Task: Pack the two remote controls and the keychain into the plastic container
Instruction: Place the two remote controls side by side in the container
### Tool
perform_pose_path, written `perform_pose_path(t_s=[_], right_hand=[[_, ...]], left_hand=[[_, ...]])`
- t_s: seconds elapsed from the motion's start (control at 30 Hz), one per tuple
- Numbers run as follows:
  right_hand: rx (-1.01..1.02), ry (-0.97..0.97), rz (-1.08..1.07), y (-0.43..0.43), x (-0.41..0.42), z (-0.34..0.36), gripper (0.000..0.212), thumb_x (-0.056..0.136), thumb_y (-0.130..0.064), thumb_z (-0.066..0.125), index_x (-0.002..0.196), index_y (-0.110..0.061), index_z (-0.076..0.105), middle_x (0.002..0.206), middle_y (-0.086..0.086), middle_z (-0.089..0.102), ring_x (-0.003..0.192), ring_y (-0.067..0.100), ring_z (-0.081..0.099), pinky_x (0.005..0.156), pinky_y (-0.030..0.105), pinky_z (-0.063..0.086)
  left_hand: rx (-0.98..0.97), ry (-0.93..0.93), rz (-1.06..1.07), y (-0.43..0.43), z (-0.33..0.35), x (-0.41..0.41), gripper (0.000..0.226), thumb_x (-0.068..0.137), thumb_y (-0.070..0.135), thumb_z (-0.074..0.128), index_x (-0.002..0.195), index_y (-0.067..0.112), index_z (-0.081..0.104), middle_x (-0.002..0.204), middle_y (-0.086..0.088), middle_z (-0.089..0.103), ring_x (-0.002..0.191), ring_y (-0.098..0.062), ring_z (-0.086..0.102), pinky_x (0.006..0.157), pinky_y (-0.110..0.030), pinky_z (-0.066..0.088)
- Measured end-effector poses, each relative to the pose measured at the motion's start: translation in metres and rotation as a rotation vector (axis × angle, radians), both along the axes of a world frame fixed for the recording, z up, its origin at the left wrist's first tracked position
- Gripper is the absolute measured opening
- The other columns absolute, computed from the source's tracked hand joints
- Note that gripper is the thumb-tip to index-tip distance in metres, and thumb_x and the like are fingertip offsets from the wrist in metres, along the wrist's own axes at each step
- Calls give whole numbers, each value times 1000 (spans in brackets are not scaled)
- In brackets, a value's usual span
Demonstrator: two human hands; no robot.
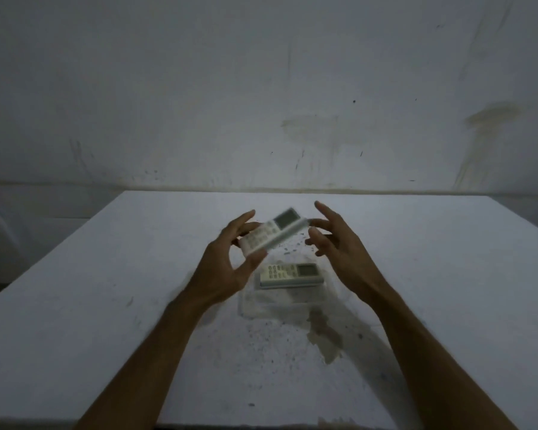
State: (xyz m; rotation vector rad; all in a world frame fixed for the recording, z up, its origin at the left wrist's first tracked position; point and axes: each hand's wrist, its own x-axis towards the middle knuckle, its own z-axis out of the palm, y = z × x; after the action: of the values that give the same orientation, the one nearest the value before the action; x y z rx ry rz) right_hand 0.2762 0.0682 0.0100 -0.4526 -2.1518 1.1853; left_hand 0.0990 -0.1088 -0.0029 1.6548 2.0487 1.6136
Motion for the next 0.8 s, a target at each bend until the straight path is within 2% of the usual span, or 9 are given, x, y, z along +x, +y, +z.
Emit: perform_pose_path(t_s=[0.03, 0.1, 0.2, 0.27, 0.33, 0.47, 0.53, 0.67, 0.8], right_hand=[[14, -8, 36, -2, 2, 1, 67, 93, -56, 55, 152, -45, 26, 146, -17, 44, 117, 6, 60, 87, 23, 56], [211, -85, 34, -6, 5, -1, 73, 90, -55, 62, 153, -43, 27, 150, -18, 38, 122, 3, 52, 93, 22, 52], [456, -184, -14, -8, 4, -7, 63, 90, -54, 60, 147, -33, 43, 145, -7, 46, 125, 9, 44, 106, 38, 46], [482, -227, -18, -8, 3, -7, 56, 92, -53, 53, 143, -30, 50, 138, -5, 52, 120, 10, 43, 105, 42, 45], [507, -273, 9, -7, 5, -7, 51, 94, -51, 49, 140, -30, 54, 134, -4, 54, 117, 10, 42, 102, 38, 45], [492, -286, 48, 6, 17, -1, 47, 92, -53, 52, 133, -30, 61, 126, -10, 56, 113, 7, 46, 94, 26, 43], [474, -268, 54, 15, 25, 3, 42, 90, -54, 56, 125, -33, 66, 118, -15, 58, 108, -1, 49, 86, 20, 41], [445, -289, 91, 19, 30, 4, 37, 84, -52, 65, 117, -35, 71, 110, -23, 59, 105, -6, 52, 80, 16, 40], [432, -384, 172, 11, 28, 7, 43, 80, -52, 68, 119, -35, 73, 115, -16, 62, 105, -2, 55, 82, 17, 43]], left_hand=[[-33, 14, -39, 2, -2, 5, 72, 92, 22, 73, 154, 20, 37, 136, 11, 59, 121, 6, 56, 90, -9, 50], [-93, 46, -83, 4, -6, 10, 75, 92, 22, 74, 155, 22, 34, 141, 11, 58, 123, 10, 53, 92, -7, 47], [-127, 41, -93, 2, -8, 5, 76, 91, 24, 74, 155, 26, 33, 144, 12, 56, 125, 8, 53, 97, -15, 51], [-116, -29, -111, -1, -7, -2, 76, 92, 25, 74, 155, 27, 33, 144, 12, 57, 128, -1, 56, 102, -25, 53], [-118, -84, -136, -2, -7, -6, 82, 88, 32, 77, 156, 28, 31, 147, 9, 55, 132, -8, 56, 104, -33, 53], [-334, -102, -115, -3, -7, -10, 129, 57, 66, 88, 159, 40, 14, 164, 12, 31, 146, -8, 36, 117, -36, 38], [-443, -112, -123, -6, -9, -13, 143, 44, 71, 90, 160, 41, 11, 167, 12, 24, 149, -10, 31, 119, -39, 36], [-629, -47, -119, -5, -12, -8, 141, 37, 81, 84, 157, 39, 24, 165, 9, 30, 147, -16, 37, 115, -43, 41], [-626, -2, -115, -1, -12, -4, 125, 48, 73, 88, 154, 38, 32, 161, 13, 38, 142, -13, 42, 113, -38, 43]])
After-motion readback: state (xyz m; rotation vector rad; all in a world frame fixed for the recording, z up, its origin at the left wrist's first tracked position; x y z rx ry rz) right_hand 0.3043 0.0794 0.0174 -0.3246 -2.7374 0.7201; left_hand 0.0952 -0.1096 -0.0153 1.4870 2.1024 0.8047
